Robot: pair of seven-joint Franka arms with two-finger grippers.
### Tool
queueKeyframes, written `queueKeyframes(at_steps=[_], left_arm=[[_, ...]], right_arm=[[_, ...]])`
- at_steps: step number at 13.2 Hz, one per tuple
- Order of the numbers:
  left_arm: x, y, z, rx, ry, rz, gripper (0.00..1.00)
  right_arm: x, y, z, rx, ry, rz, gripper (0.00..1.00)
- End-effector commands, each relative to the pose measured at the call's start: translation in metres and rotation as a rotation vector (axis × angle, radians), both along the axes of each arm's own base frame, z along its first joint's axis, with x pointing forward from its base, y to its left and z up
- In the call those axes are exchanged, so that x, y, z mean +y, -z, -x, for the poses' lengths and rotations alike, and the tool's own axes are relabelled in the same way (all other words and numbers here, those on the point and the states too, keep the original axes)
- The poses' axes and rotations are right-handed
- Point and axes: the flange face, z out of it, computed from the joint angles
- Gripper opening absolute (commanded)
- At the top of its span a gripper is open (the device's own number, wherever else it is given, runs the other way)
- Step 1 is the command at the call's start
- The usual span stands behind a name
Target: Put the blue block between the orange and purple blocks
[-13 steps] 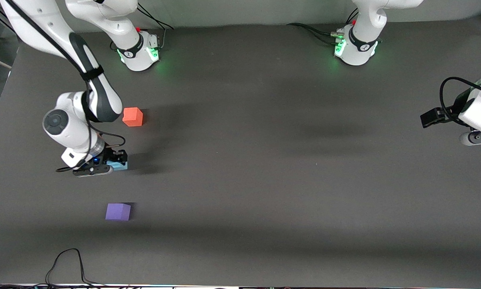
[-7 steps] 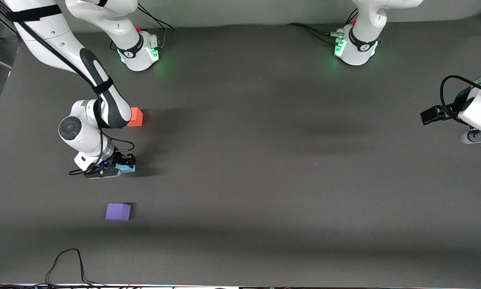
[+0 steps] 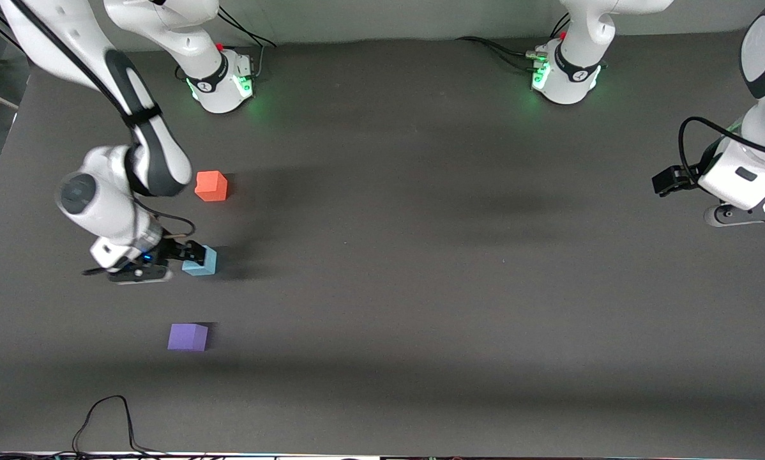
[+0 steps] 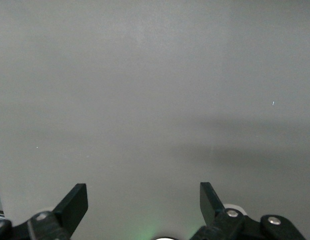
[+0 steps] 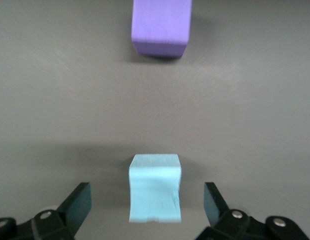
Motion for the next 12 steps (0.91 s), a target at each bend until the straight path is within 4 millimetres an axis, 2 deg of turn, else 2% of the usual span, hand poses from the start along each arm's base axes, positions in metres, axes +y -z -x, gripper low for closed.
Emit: queueKeyframes(at_steps=[1,3,6,8,9,10,12], left_arm=[[0.009,-0.025,0.011,-0.022,-0.022,0.012,1.0],[0.028,-0.042,0.025,-0.044,-0.04,0.053,1.0],[0.031,-0.053,0.043,-0.058,-0.024,0.079,1.0],[0.033,-0.06,0.048,-0.064,-0.044,0.136,1.0],[0.033,-0.062,0.05,-0.065,-0.04,0.143,1.0],[0.033,-0.064,0.049,-0.068,-0.031,0.124,1.0],[0.034,-0.064,0.047,-0.066,-0.013,0.121,1.0]], right_arm=[[-0.003,-0.1,0.019,0.003,0.002,-0.047,1.0],[-0.007,-0.158,0.025,0.014,-0.011,-0.057,1.0],[-0.006,-0.234,0.039,0.026,-0.027,-0.067,1.0],[-0.006,-0.271,0.043,0.041,-0.035,-0.069,1.0],[-0.004,-0.287,0.042,0.022,-0.029,-0.06,1.0],[-0.005,-0.292,0.041,0.015,-0.028,-0.056,1.0],[-0.009,-0.29,0.048,0.06,-0.022,-0.057,1.0]])
